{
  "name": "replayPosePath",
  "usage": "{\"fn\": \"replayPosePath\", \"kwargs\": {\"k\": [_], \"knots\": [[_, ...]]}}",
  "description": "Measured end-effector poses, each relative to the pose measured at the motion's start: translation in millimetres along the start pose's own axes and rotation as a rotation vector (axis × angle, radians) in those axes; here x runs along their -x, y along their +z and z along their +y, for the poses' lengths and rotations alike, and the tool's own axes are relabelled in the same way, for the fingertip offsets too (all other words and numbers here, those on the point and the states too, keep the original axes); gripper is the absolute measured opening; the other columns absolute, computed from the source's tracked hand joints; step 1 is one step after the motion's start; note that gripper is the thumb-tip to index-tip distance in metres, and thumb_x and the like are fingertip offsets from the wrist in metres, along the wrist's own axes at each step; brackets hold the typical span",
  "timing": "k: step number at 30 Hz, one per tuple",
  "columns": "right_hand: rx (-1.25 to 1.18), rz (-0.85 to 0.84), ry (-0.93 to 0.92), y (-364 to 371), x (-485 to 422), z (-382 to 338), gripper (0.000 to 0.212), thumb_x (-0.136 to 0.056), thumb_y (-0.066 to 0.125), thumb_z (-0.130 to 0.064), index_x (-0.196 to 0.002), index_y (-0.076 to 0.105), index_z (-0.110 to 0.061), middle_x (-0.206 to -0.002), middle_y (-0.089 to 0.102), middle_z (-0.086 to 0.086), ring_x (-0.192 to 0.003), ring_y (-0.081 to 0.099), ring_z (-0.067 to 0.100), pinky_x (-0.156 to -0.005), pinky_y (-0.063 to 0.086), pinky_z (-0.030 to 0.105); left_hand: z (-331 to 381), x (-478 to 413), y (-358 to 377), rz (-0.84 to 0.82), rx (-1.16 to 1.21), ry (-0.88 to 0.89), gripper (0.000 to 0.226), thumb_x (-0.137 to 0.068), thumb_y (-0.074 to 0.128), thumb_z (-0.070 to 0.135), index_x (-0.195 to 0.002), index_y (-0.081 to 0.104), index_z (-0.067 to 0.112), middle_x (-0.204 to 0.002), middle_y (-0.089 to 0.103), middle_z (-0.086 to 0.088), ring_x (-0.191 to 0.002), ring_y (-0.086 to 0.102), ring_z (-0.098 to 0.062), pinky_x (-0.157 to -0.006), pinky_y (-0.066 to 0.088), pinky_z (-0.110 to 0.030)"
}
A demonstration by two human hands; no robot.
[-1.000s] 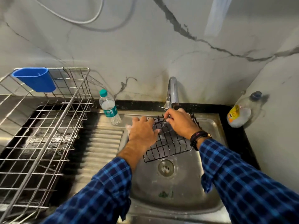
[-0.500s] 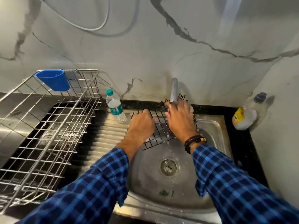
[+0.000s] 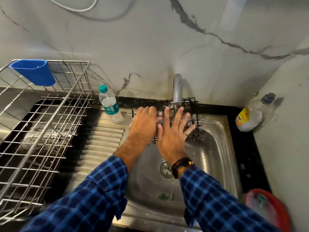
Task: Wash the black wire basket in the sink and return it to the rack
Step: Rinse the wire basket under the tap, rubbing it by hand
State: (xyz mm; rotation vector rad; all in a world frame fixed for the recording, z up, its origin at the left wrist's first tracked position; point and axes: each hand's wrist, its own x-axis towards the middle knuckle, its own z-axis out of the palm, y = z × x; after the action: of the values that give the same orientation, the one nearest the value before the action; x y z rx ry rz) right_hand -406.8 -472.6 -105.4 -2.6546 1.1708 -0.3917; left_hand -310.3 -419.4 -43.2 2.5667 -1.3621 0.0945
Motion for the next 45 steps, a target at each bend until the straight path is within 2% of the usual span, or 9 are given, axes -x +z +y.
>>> {"fn": "replayPosePath", "kwargs": {"k": [4,7,11,18,27,32,35,39,45], "knots": [[0.161,0.044,-0.309,-2,-12,54,0.062,-0.102,0.012,-0.053,-0.159,0.001,-0.03,-0.167,-0.01,0.009,-0.153,-0.001,0.033,-0.116,0.001,0.069,-25,1,8,0.012,0.133,-0.055,0.024,-0.104,0.042,0.021,-0.123,0.054,0.011,-0.115,0.062,-0.008,-0.105,0.05,-0.025,-0.087,0.045,-0.038],[-0.076,0.05,0.26,-10,-30,75,0.062,-0.103,0.018,-0.052,-0.159,0.015,-0.026,-0.165,0.012,0.014,-0.15,0.017,0.037,-0.117,0.015,0.06,-34,2,14,0.013,0.161,-0.089,0.022,-0.103,0.046,0.014,-0.122,0.055,0.011,-0.114,0.063,-0.007,-0.104,0.05,-0.023,-0.086,0.043,-0.035],[-0.839,0.059,0.522,-20,-29,55,0.038,-0.106,0.033,-0.046,-0.114,0.062,-0.023,-0.098,0.061,-0.011,-0.098,0.058,0.012,-0.078,0.044,0.023,-39,6,20,0.033,0.236,-0.178,0.018,-0.097,0.05,0.007,-0.114,0.058,0.01,-0.102,0.064,-0.009,-0.095,0.049,-0.022,-0.079,0.041,-0.033],[-1.099,0.202,0.406,-22,-27,53,0.035,-0.106,0.043,-0.033,-0.135,0.06,-0.024,-0.135,0.06,-0.007,-0.123,0.054,0.003,-0.088,0.042,0.002,-38,34,32,-0.006,0.387,-0.308,0.018,-0.098,0.051,0.009,-0.113,0.058,0.013,-0.095,0.063,0.001,-0.085,0.055,-0.018,-0.071,0.043,-0.031],[-0.938,0.38,0.171,-16,-42,34,0.027,-0.104,0.041,-0.024,-0.117,0.064,-0.016,-0.124,0.065,0.002,-0.119,0.058,0.013,-0.099,0.05,0.027,-28,76,59,-0.098,0.673,-0.604,0.025,-0.105,0.035,0.04,-0.102,0.057,0.028,-0.093,0.068,0.01,-0.085,0.067,-0.011,-0.081,0.06,-0.043],[-1.336,0.196,0.843,-1,-37,21,0.055,-0.098,0.038,-0.059,-0.139,0.047,-0.024,-0.142,0.051,0.005,-0.129,0.048,0.021,-0.112,0.036,0.044,-25,84,66,-0.056,0.7,-0.683,0.022,-0.107,0.039,0.027,-0.106,0.059,0.018,-0.089,0.063,0.01,-0.081,0.063,-0.01,-0.077,0.056,-0.035],[-1.356,-0.097,0.743,5,-25,22,0.056,-0.099,0.04,-0.06,-0.141,0.047,-0.023,-0.117,0.057,0.006,-0.106,0.055,0.022,-0.085,0.049,0.037,-25,82,70,-0.045,0.761,-0.709,0.022,-0.106,0.038,0.024,-0.094,0.057,0.025,-0.089,0.068,0.005,-0.078,0.064,-0.013,-0.071,0.056,-0.037],[-1.42,0.065,0.666,-7,-30,26,0.028,-0.102,0.051,-0.038,-0.107,0.063,-0.012,-0.082,0.052,-0.002,-0.064,0.045,0.007,-0.049,0.04,0.02,-40,81,72,-0.205,0.85,-0.592,0.024,-0.107,0.037,0.032,-0.096,0.057,0.022,-0.085,0.063,0.006,-0.078,0.063,-0.013,-0.069,0.057,-0.031],[-1.373,-0.116,0.363,-30,-30,22,0.028,-0.103,0.049,-0.036,-0.082,0.054,-0.019,-0.069,0.048,-0.011,-0.058,0.041,0.004,-0.048,0.038,0.021,-57,66,56,-0.099,0.83,-0.485,0.029,-0.101,0.054,0.025,-0.13,0.058,0.021,-0.109,0.064,0.01,-0.099,0.064,-0.009,-0.079,0.049,-0.013]]}}
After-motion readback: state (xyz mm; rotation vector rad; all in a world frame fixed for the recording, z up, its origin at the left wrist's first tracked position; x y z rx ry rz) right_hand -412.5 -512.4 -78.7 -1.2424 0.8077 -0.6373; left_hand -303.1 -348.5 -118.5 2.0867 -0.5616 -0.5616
